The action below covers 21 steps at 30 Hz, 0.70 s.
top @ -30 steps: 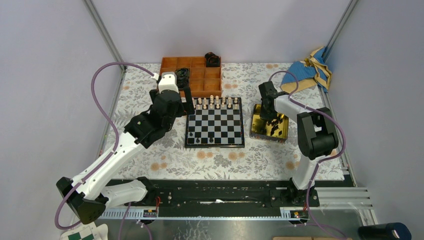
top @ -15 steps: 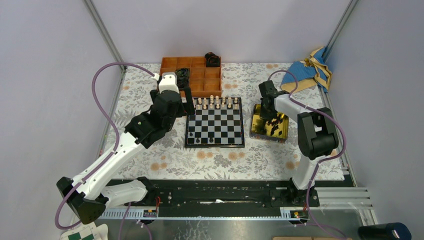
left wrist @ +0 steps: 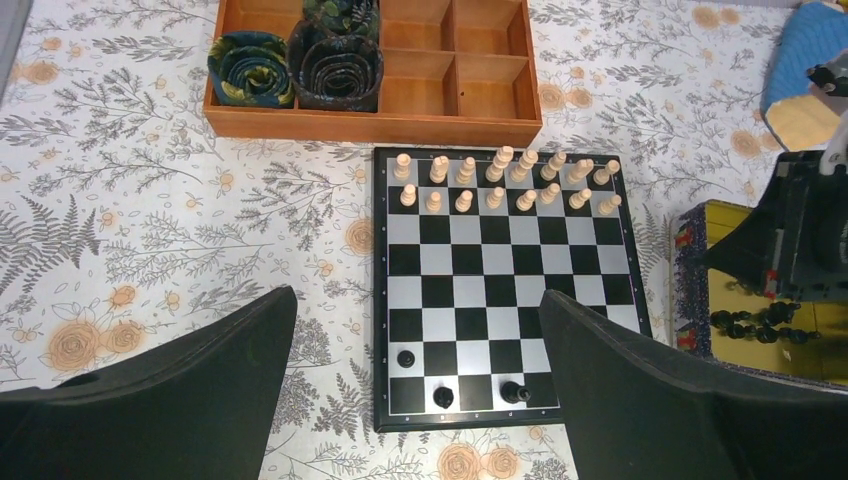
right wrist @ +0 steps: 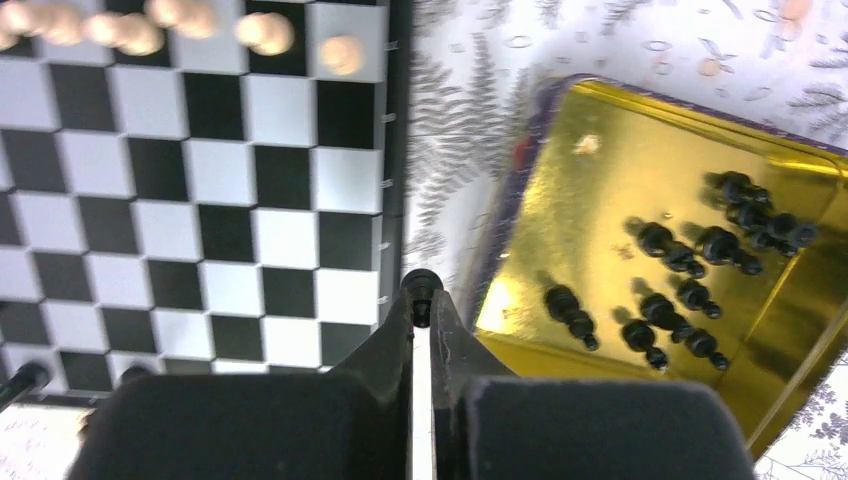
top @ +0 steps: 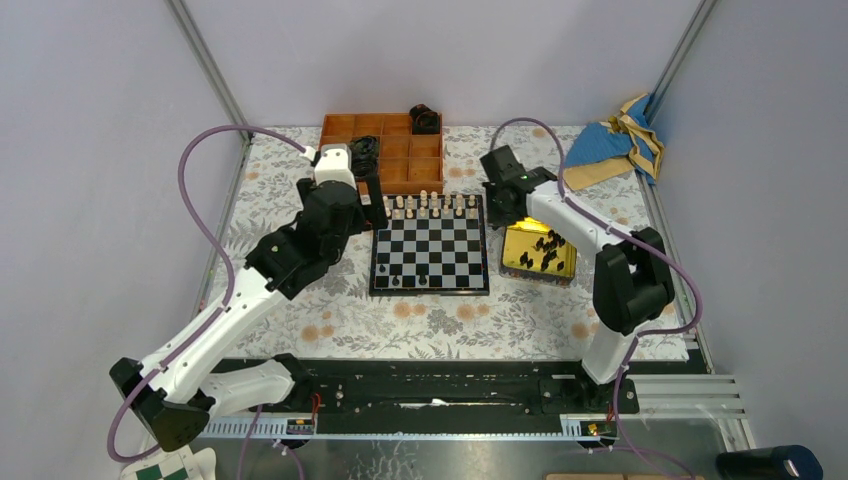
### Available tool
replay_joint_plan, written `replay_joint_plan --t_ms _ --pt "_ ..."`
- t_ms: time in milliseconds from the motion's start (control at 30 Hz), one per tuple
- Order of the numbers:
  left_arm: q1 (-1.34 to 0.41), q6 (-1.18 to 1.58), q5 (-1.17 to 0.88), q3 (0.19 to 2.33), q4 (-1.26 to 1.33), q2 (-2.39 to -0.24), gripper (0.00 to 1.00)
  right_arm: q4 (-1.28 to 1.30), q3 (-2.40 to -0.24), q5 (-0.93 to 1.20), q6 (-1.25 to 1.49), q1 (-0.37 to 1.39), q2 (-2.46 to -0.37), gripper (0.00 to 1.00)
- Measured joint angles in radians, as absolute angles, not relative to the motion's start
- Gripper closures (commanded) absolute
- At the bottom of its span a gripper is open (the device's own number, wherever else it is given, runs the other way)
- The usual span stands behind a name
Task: Set up the chess pieces on the board
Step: Pick up the chess piece from the storage box, then place the chess piece on the chessboard.
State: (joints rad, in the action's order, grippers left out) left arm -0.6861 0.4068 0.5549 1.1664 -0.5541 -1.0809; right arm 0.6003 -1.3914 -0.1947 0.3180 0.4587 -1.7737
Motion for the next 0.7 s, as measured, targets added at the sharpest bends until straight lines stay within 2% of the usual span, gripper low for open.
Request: replay_joint_plan --t_ms 267,700 --pt "-0.686 0.405 0.578 1.166 -0.554 -1.020 0.01 0.683 -1.546 -0.162 0.318 0.618 -1.802 1.00" --pt "-0.686 0.400 0.601 1.179 -0.561 -0.935 0.01 0.799 -1.872 -0.120 0.318 0.824 -2.108 1.00"
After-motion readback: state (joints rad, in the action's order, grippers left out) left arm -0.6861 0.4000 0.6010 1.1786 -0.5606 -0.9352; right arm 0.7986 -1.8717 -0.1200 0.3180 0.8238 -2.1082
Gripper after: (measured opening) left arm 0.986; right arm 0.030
